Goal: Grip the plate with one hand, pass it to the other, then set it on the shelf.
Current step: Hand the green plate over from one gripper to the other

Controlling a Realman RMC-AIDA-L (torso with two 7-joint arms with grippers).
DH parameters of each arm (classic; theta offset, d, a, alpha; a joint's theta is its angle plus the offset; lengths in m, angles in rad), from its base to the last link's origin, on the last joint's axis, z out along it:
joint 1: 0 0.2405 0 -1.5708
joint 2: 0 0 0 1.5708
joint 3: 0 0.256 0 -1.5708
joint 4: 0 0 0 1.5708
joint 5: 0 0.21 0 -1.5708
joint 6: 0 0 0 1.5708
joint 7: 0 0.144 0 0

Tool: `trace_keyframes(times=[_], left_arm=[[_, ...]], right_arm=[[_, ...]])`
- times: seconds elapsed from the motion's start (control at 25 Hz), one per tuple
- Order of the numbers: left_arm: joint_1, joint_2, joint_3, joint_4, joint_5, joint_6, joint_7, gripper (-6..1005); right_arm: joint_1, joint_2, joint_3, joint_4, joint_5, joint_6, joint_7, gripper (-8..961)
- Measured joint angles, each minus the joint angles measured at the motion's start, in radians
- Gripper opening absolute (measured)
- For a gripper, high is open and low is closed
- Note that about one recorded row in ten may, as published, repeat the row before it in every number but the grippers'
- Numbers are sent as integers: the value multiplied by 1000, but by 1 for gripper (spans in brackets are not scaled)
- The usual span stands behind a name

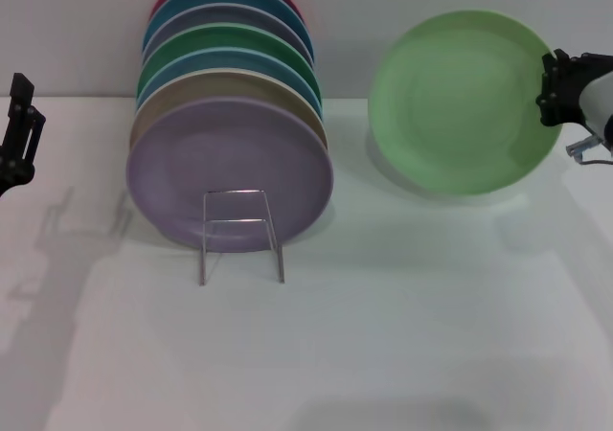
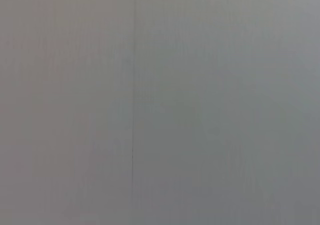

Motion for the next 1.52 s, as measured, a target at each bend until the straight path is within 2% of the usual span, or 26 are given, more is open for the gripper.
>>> trace_keyframes(times=[0.16,0.28,0.32,0.52,0.64,0.88,1.08,1.36,1.52], left_arm=[[3,0,0,-2,0,7,0,725],[6,0,0,-4,0,8,0,724],[7,0,1,-4,0,8,0,724],[9,0,2,-6,0,11,-1,724],[11,0,2,-7,0,12,-1,724],[28,-3,6,-14,10,23,-3,725],[47,-3,20,-34,14,60,-4,725],[60,-3,58,-47,14,90,-11,724],[74,-4,60,-54,14,99,-45,724]], right_arm=[[-26,2,-40,-27,1,-105,2,19],[-43,3,-89,-87,4,-254,15,19],[-43,3,-89,-87,4,-254,15,19],[-21,1,-153,-249,5,-504,104,19],[-4,0,-159,-299,5,-548,149,20],[55,-1,-209,-480,5,-745,296,20],[81,0,-223,-575,5,-847,383,20],[77,3,-247,-665,5,-971,469,20],[53,4,-277,-691,5,-1036,488,20]])
